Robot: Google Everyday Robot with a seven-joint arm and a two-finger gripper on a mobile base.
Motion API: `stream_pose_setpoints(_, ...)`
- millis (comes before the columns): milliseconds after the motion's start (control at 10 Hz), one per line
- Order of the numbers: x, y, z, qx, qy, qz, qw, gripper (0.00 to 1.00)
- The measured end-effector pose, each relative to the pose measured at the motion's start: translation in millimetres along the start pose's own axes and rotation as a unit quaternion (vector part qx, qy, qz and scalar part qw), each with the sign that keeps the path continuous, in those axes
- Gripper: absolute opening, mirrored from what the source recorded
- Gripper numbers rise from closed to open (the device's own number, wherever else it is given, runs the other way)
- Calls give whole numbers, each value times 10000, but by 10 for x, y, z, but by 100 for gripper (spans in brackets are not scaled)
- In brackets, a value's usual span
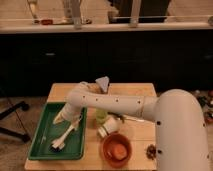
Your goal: Place brush in tray
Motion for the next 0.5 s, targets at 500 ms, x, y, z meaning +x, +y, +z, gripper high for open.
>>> stream_pose_setpoints(500,256,-56,-136,-120,234,55,9996,80)
